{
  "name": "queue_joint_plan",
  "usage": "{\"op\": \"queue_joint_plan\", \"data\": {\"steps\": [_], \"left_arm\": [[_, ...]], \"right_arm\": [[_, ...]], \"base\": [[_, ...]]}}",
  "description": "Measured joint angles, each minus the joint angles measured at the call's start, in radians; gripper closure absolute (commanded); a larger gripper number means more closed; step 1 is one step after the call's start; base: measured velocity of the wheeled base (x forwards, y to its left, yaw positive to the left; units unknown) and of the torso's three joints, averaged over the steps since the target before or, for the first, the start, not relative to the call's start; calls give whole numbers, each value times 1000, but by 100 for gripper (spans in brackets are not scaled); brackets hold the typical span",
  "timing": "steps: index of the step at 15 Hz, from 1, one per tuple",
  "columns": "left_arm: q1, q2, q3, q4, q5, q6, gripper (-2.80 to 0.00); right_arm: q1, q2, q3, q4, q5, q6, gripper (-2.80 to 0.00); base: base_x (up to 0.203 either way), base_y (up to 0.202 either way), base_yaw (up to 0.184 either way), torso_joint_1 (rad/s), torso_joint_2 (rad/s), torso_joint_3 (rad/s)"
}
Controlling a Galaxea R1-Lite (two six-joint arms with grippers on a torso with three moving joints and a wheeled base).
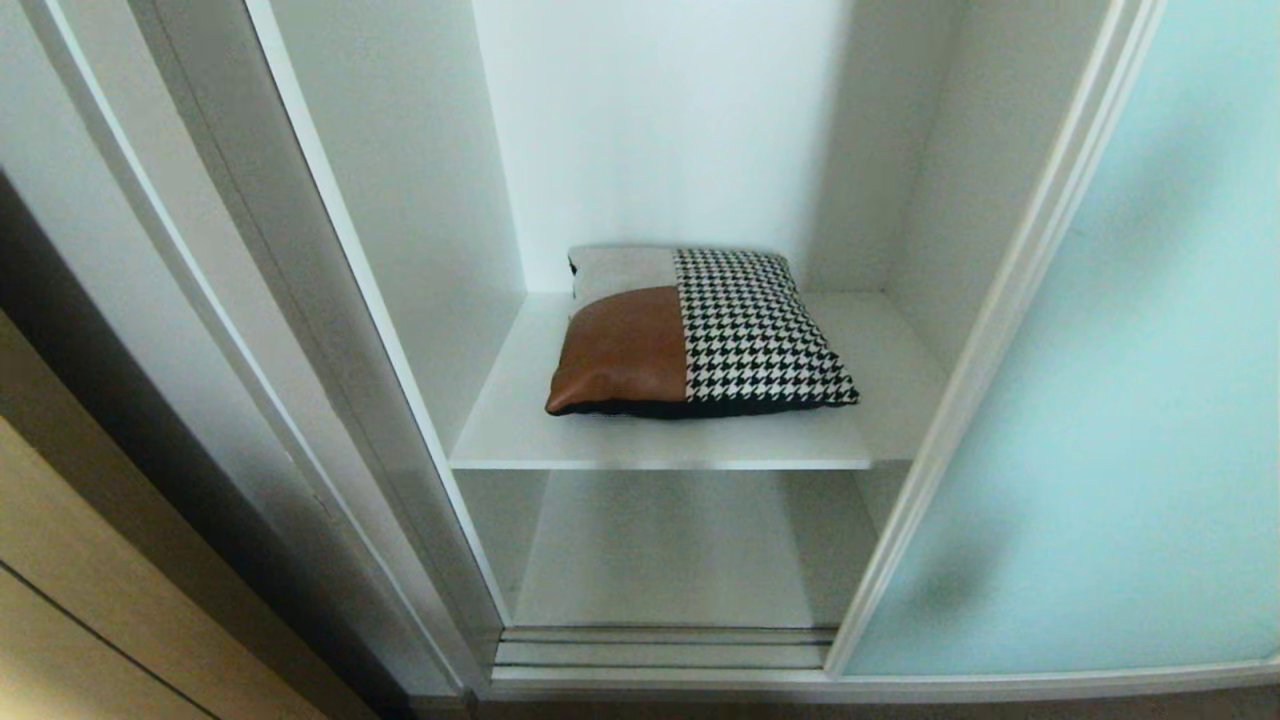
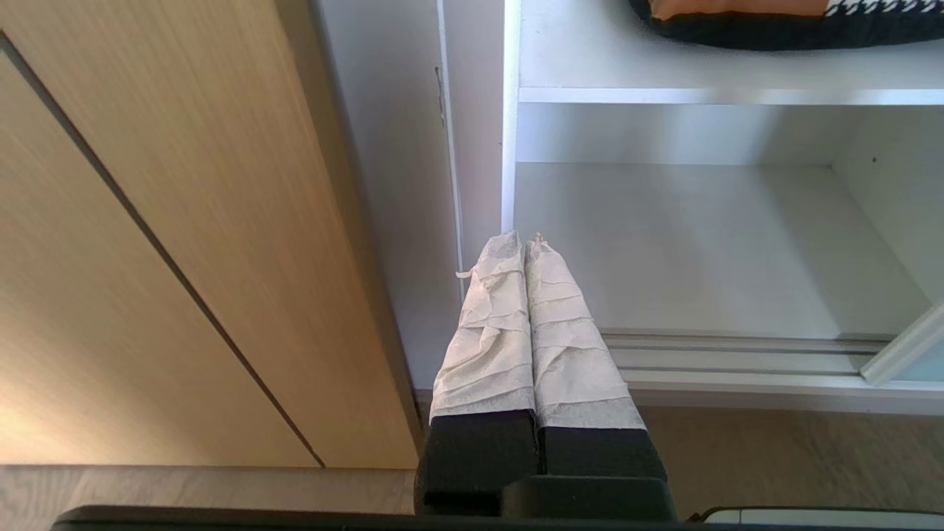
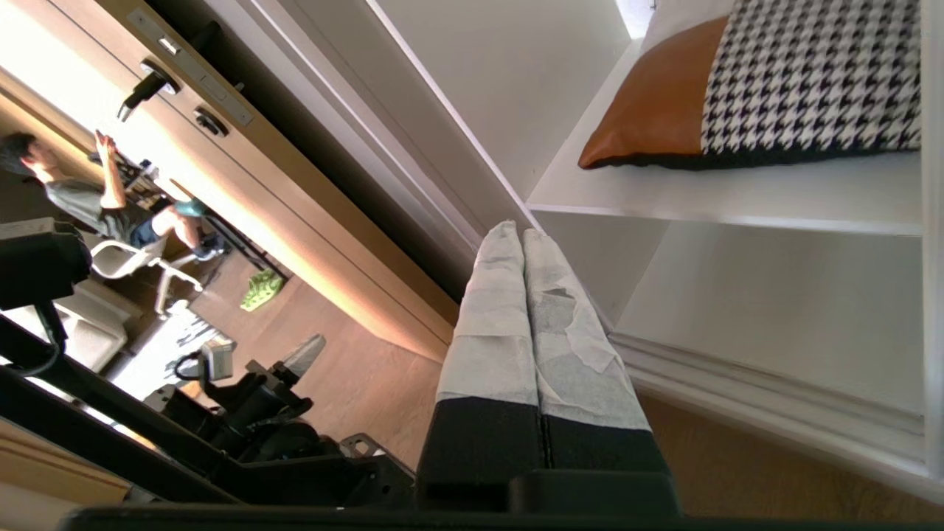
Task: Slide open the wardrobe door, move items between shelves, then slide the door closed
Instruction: Open the door
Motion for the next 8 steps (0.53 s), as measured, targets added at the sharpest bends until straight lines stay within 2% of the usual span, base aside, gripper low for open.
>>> {"op": "queue_joint_plan", "data": {"steps": [2, 5, 8], "left_arm": [[0, 0, 0, -1, 0, 0, 0], [0, 0, 0, -1, -1, 0, 0], [0, 0, 0, 0, 0, 0, 0]], "right_arm": [[8, -2, 6, -47, -29, 1, 0], [79, 9, 9, -68, -181, -12, 0], [252, 40, -27, -51, -333, -70, 0]], "base": [[0, 0, 0, 0, 0, 0], [0, 0, 0, 0, 0, 0], [0, 0, 0, 0, 0, 0]]}}
